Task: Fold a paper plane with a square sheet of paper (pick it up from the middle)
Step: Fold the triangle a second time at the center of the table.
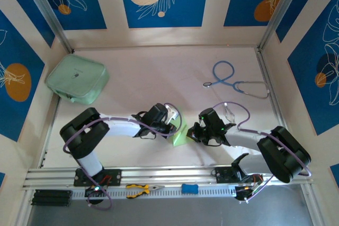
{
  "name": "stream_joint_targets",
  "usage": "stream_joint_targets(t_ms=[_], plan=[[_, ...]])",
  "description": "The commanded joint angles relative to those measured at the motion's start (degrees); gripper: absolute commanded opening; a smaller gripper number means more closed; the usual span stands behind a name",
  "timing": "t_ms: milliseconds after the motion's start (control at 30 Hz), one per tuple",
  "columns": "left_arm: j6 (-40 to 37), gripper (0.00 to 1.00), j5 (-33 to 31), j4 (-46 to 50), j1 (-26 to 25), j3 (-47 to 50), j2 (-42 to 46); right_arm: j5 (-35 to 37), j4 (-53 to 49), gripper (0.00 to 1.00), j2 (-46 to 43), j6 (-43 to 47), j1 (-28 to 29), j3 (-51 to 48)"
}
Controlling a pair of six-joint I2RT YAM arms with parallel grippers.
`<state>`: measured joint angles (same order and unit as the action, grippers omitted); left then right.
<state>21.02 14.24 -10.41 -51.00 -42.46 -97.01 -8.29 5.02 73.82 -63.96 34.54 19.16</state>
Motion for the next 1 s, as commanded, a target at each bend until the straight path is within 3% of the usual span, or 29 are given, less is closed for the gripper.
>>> stream_joint_targets(t_ms=[0, 500, 967], plan=[[0.91, 0.00, 1.17, 1.48, 0.64, 0.77, 0.18, 2.32, -4.93, 0.00, -0.41, -0.44, 0.36, -0.99], [-0.22, 0.00, -2.35, -1.83, 0.63, 2.49, 1.46, 2.78, -5.10, 0.00, -1.66, -0.66, 0.44, -1.67], [-2.25, 0.02, -1.76, -4.77, 0.64, 3.08, 1.35, 2.67, -5.09, 0.00, -1.23, -0.44, 0.31, -1.54]])
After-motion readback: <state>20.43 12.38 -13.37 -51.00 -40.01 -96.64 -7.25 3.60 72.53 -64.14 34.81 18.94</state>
